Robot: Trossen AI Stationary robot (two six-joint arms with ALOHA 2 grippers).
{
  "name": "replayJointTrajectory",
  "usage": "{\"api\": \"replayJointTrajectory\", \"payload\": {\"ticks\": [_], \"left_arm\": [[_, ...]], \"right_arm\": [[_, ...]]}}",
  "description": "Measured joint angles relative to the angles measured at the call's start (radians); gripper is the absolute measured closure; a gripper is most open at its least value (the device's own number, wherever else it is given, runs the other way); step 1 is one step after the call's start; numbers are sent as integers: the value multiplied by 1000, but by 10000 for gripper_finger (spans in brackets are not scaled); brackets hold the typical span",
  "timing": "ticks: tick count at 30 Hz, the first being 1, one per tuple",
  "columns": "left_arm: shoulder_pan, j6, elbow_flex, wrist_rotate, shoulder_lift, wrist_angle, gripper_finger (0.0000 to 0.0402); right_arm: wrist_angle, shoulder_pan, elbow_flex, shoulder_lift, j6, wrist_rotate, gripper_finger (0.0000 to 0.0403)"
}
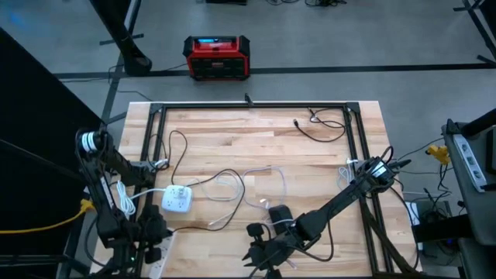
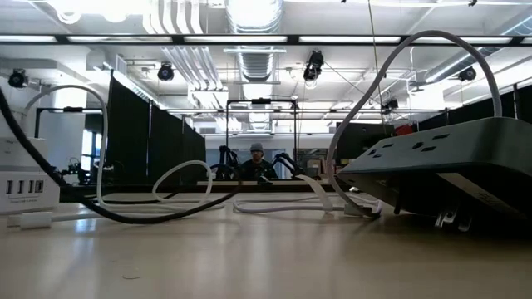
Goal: Insert USB
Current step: Insert the middle left black charger cable into the bottom white outlet extension
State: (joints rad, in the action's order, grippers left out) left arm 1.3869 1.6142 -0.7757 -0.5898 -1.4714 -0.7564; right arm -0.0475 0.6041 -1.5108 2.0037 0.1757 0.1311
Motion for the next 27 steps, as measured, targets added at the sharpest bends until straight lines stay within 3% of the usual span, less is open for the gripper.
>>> {"api": "replayJointTrajectory", "payload": {"ticks": [8, 17, 22, 27], "left_arm": [[0, 0, 1, -72, -2, 9, 392], [0, -8, 4, -145, -2, 16, 392], [0, -8, 5, -143, -2, 21, 392], [0, -5, 6, -39, -2, 23, 392]], "right_arm": [[0, 0, 0, 0, -1, 0, 354], [0, 0, 0, 0, 0, 0, 339], [0, 0, 0, 0, 0, 0, 334], [0, 0, 0, 1, 0, 0, 339]]}}
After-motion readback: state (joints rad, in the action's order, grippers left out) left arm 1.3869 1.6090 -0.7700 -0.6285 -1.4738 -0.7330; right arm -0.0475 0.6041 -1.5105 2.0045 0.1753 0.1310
